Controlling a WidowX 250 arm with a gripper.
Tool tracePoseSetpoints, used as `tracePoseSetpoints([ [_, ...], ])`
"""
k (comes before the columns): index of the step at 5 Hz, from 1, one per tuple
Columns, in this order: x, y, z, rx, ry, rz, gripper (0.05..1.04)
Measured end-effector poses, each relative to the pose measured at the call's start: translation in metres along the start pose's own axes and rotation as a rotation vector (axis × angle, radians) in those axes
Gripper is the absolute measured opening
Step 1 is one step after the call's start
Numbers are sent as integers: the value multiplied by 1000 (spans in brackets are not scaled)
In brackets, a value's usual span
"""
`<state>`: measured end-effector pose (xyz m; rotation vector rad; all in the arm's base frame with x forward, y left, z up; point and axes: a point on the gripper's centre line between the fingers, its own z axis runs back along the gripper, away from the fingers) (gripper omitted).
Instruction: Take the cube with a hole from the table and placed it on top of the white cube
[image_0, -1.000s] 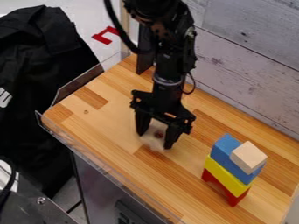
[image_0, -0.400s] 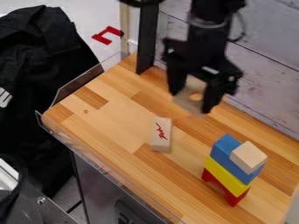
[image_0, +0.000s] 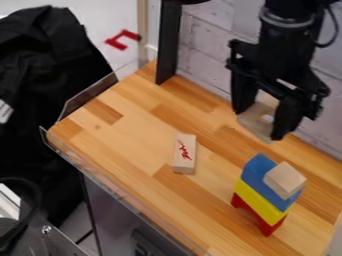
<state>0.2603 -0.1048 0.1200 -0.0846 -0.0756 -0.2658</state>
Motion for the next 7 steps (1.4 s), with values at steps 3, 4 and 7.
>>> tracePoseSetpoints([
  [3, 3, -31, -29, -66, 84, -72, 766],
  [4, 5, -33, -42, -82, 101, -85, 766],
  [7, 4, -32, -43, -75, 105, -74, 776],
])
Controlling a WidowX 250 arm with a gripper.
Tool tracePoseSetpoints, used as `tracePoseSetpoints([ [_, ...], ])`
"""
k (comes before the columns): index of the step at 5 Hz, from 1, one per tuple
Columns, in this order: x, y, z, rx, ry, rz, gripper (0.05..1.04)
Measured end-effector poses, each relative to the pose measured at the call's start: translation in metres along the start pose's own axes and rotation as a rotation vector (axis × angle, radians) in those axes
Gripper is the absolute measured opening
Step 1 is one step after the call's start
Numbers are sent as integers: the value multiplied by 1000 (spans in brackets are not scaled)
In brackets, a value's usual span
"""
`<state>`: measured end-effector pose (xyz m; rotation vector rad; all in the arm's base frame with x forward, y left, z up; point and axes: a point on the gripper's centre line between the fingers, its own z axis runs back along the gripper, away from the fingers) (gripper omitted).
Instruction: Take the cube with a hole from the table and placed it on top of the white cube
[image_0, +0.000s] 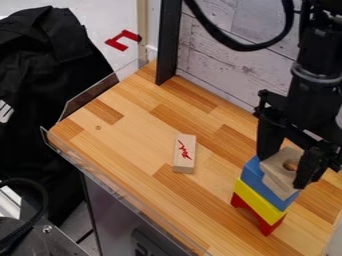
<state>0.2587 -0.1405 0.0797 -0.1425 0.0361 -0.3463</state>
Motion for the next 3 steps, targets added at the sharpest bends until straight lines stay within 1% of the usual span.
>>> tracePoseSetpoints([
  [1, -2, 2, 0, 11, 9, 2, 846],
  [2, -4, 4, 0, 25, 9, 20, 1009],
  [3, -4, 4, 11, 16, -41, 39, 1003],
])
